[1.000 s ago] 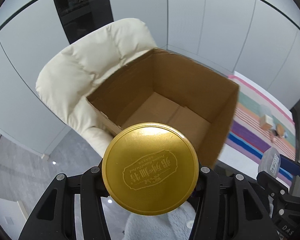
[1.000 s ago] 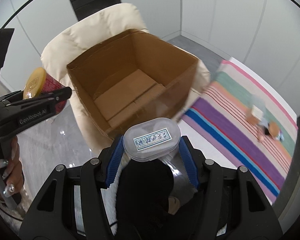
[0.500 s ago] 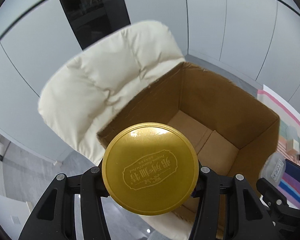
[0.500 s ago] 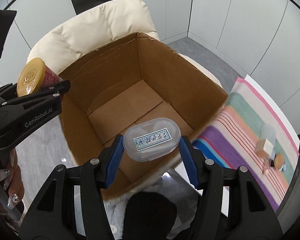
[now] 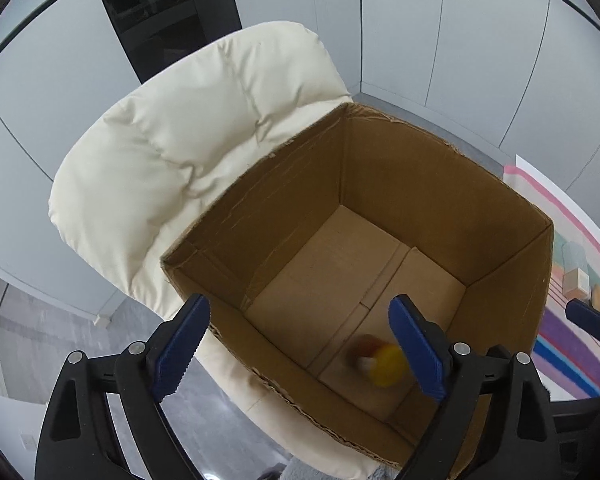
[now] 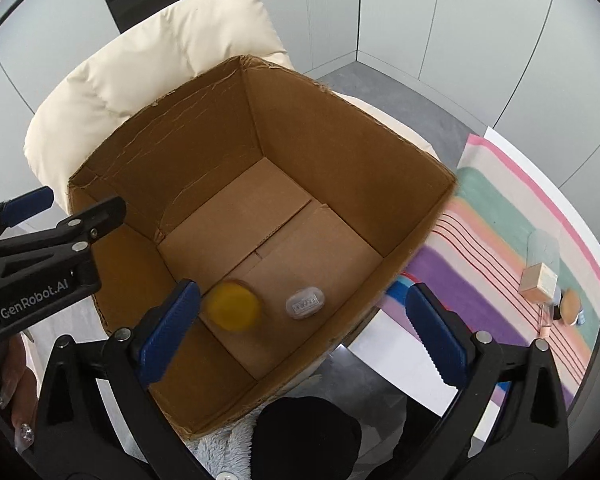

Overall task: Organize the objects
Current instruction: 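Lower the jar and case into the cardboard box and open both tools, then withdraw both tools from the box back toward the cloth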

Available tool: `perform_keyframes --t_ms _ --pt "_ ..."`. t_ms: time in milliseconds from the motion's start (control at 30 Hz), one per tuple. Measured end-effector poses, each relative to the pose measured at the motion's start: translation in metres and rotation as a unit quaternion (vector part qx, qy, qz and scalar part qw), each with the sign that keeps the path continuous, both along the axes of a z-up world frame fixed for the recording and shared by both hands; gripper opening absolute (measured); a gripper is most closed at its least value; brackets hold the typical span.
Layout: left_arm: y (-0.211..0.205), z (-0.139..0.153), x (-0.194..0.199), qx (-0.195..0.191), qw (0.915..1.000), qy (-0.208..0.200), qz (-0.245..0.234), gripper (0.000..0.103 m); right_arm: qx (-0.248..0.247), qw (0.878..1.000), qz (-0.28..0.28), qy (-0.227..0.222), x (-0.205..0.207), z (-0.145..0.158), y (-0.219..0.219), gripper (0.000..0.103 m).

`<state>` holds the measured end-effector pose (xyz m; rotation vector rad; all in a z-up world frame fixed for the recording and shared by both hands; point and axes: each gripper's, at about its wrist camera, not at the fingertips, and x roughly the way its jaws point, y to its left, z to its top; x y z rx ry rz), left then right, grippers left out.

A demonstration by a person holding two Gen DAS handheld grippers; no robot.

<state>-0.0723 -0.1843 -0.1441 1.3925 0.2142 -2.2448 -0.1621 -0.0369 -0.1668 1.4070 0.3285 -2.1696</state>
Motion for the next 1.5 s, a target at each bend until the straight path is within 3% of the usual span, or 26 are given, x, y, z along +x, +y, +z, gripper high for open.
perform_keyframes --t_ms 467,800,1000,1233,1500 --pt "0.009 0.001 0.006 0.003 0.9999 0.002 -0.014 0.092 -0.014 1.000 -0.011 0.011 0.005 0.014 0.017 0.103" --pt "0.021 0.011 0.037 0.047 0.9989 0.008 -0.004 0.092 -0.013 0.999 -0.023 0.020 0.025 0.030 0.034 0.103" --pt "0.041 0.017 0.052 0.030 0.9992 0.010 -0.025 0.092 -0.011 0.999 -0.027 0.029 0.049 0.040 0.052 0.103" --pt "0.050 0.019 0.083 0.045 0.9987 0.009 -0.024 0.092 -0.028 0.999 -0.040 0.021 0.079 0.049 0.080 0.103" --pt "0.062 0.036 0.100 0.007 0.9986 0.042 -0.030 0.092 -0.032 0.998 -0.032 0.032 0.102 0.058 0.090 0.103"
